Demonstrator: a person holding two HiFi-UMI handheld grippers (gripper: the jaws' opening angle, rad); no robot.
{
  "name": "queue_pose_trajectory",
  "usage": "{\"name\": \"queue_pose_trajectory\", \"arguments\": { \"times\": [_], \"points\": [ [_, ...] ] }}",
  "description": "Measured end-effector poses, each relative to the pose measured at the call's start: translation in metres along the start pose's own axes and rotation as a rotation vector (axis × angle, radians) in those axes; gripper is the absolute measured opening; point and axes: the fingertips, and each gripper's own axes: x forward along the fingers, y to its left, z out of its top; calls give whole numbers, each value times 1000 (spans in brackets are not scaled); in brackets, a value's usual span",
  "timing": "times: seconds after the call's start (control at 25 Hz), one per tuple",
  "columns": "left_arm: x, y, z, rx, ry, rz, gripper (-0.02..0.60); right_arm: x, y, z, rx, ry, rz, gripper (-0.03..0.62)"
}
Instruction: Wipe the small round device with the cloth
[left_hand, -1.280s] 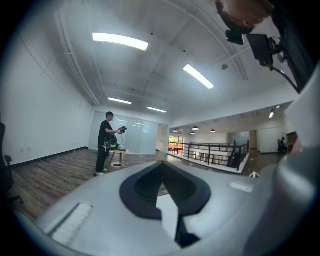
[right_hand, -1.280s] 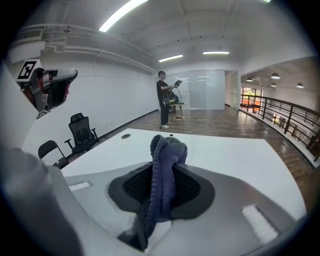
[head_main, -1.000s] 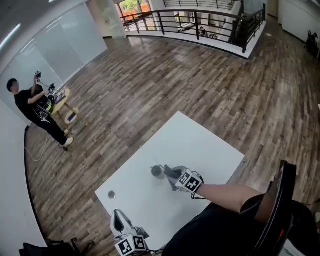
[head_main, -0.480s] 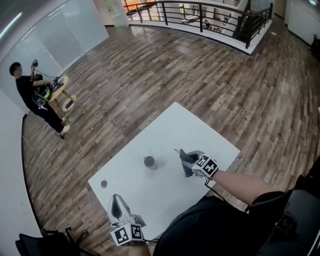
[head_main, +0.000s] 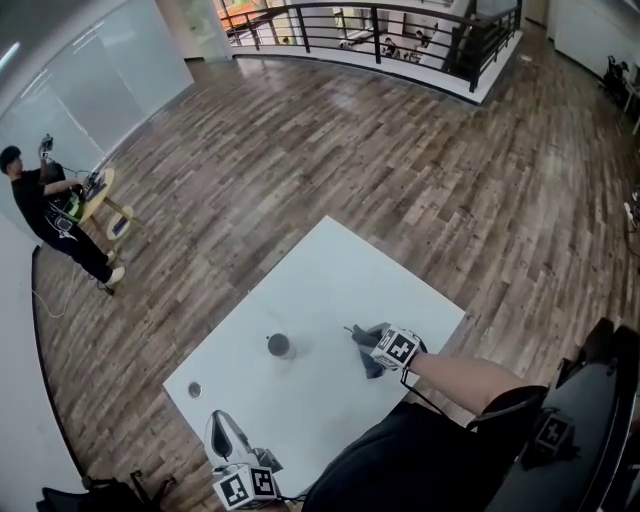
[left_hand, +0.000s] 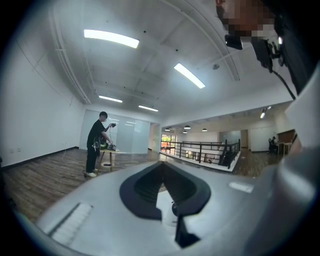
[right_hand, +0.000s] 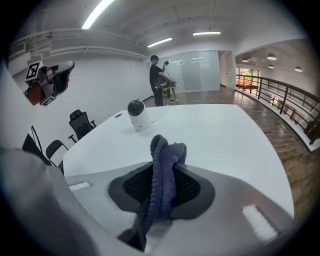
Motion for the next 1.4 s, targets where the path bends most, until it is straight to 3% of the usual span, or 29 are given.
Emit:
{"name": "queue_pose_trajectory", "arguments": {
  "times": [0.36, 0.64, 0.84, 1.08, 1.24, 1.4],
  "points": [
    [4, 0, -6, 24, 22, 20, 6, 9, -22, -27, -93, 105, -25, 126],
    [4, -16, 4, 39, 16, 31, 6, -11, -41, -14, -122, 83, -60, 268],
    [5, -17, 10, 37, -5, 29, 6, -53, -55, 34, -117, -111, -132, 296],
    [7, -22, 22, 26, -51, 17, 6, -140, 1, 178, -219, -577, -159, 283],
    [8, -32, 34, 33, -89, -9, 6, -184, 57, 243, -300, -766, -155, 80],
    [3, -39, 32, 31, -103, -18, 6, -198, 98, 256, -355, -856, -133, 2]
  ]
}}
